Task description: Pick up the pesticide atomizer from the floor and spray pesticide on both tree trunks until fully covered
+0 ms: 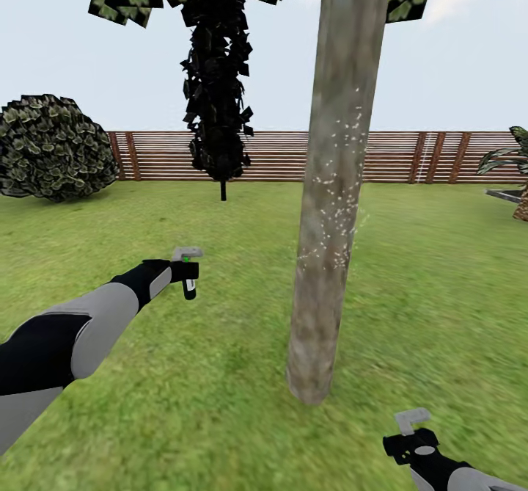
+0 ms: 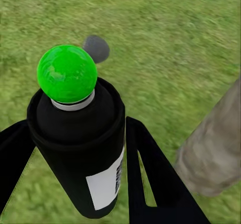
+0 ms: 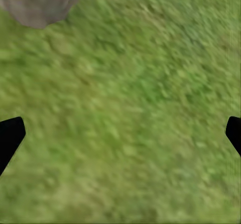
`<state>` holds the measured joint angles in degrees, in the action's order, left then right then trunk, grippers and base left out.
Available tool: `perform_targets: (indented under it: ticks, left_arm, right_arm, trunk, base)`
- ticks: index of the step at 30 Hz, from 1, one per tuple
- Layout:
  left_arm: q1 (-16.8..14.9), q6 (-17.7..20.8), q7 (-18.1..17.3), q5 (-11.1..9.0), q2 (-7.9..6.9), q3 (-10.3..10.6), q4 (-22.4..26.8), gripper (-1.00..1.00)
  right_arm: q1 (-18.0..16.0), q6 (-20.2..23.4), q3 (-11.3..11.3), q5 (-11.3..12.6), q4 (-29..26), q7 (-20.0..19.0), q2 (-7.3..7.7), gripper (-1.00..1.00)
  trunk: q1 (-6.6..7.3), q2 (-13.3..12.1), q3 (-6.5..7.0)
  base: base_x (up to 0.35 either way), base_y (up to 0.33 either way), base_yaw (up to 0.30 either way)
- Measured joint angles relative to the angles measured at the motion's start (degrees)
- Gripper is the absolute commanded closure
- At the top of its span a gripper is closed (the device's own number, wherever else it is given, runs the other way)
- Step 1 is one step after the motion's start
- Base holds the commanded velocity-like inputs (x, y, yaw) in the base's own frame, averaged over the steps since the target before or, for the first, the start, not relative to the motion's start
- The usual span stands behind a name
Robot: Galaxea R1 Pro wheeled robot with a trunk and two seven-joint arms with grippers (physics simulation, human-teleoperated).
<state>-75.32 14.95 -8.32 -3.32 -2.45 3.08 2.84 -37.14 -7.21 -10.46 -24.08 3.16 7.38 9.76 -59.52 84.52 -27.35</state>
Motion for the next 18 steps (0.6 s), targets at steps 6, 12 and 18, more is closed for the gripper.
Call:
perform_targets:
  ticks: [6, 12, 18]
  left_arm:
    - [0.00, 0.06, -0.06, -0.01, -0.01, 0.00, -0.03, 1.00]
    - [0.00, 0.08, -0.07, 0.03, -0.04, 0.01, -0.09, 1.00]
    - [0.00, 0.05, -0.07, -0.02, -0.09, 0.00, -0.12, 1.00]
  right_arm:
    - [-0.03, 0.00, 0.00, 0.00, 0.00, 0.00, 0.00, -1.00]
    - [-0.03, 0.00, 0.00, 0.00, 0.00, 0.00, -0.01, -1.00]
    - [-0.02, 0.00, 0.00, 0.00, 0.00, 0.00, 0.00, -1.00]
  trunk:
    - [0.00, 0.00, 0.00]
    - [0.00, 0.00, 0.00]
    - [0.00, 0.00, 0.00]
  base:
    - [0.139, 0.302, 0.000]
    - [0.072, 0.320, 0.000]
    - [-0.039, 0.333, 0.000]
